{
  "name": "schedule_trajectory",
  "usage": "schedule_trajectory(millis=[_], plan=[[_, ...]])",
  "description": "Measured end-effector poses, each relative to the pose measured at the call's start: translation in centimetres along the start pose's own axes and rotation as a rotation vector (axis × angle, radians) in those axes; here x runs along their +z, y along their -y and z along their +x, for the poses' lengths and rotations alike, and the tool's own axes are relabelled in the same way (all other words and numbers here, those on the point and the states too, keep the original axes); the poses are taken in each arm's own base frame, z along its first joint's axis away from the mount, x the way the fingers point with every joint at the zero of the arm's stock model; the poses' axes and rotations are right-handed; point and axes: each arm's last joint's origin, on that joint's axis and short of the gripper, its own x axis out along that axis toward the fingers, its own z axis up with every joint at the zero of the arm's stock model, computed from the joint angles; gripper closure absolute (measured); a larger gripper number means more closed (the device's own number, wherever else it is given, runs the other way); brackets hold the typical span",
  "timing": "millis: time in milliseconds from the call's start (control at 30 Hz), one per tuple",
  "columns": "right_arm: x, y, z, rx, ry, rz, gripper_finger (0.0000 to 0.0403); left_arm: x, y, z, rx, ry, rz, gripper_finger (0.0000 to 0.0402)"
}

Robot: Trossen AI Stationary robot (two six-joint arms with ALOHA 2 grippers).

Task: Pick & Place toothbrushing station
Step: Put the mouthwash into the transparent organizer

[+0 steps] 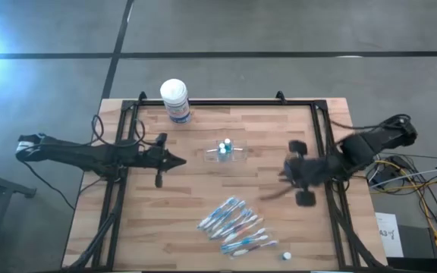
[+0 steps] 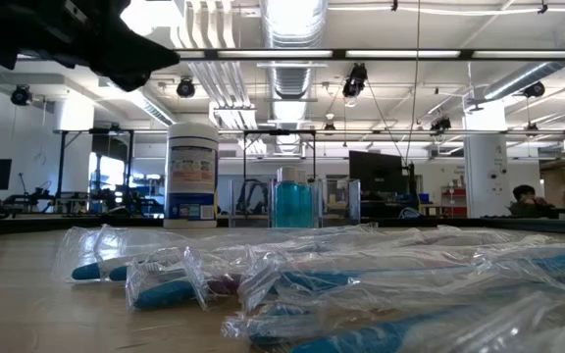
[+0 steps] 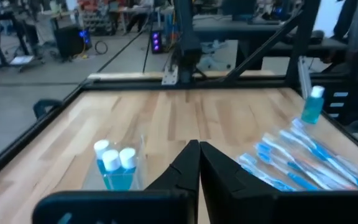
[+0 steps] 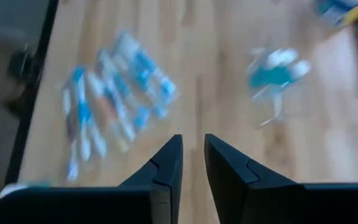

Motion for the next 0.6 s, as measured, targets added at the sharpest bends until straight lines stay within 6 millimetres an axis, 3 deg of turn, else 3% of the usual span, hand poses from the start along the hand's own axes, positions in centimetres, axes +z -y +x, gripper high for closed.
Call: schedule_trajectory(millis=[267,433,600], plan=[[-4.1,-4.5,2.1,0.085,-0.141,0.009,0.0351,-0.7,0.0,0.8,0.004,-0.053,-0.027,0.0388],[-5.8,-5.4,4.5,0.028,-0.171,-0.016,0.0351,-0.9,0.1,0.9,0.004,-0.062,-0.026,0.0388],[-7.1,-5.4,6.7,0.133,-0.074,-0.098,0.0351,-0.8,0.0,0.9,0.005,-0.06,-0.025,0.0388]])
